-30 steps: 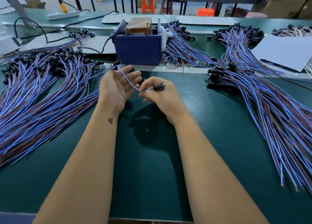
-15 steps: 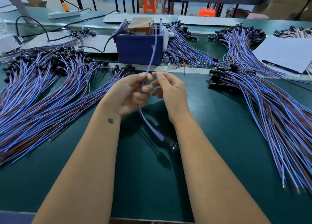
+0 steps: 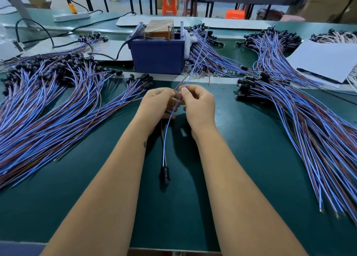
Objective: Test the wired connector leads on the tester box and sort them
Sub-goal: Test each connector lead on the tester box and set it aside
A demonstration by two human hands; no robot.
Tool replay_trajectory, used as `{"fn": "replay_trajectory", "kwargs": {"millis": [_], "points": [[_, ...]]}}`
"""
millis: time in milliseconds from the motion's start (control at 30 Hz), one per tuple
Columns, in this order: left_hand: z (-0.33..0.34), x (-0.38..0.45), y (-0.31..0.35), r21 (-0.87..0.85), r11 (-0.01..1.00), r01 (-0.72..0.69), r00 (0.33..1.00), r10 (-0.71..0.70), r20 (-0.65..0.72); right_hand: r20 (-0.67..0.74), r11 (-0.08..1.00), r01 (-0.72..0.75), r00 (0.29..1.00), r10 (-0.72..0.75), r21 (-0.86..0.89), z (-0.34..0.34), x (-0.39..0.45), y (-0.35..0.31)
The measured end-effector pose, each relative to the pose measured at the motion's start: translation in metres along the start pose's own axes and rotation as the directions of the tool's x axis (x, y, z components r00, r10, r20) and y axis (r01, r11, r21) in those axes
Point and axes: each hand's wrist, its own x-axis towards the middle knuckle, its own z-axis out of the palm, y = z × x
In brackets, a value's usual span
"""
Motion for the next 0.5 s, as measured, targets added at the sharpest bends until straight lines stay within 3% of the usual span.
{"fn": "replay_trajectory", "kwargs": {"millis": [133,233,500], "points": [[-0.007,0.006,-0.004,0.0,0.998,-0.07,0.977,0.069,-0.204,-0.075,0.999,-0.033,0.997,0.033,0.003,-0.001,0.001,0.001],[-0.016,0.009,-0.007,-0.02,0.994,-0.109,0.941,0.096,-0.323,-0.05,0.997,0.013,0.999,-0.017,-0.081,-0.001,0.0,0.002],[-0.019,0.011,-0.011,0.007,0.989,-0.149,0.913,0.14,-0.384,0.007,0.986,0.024,1.0,-0.023,-0.163,0.001,0.0,0.003]]}}
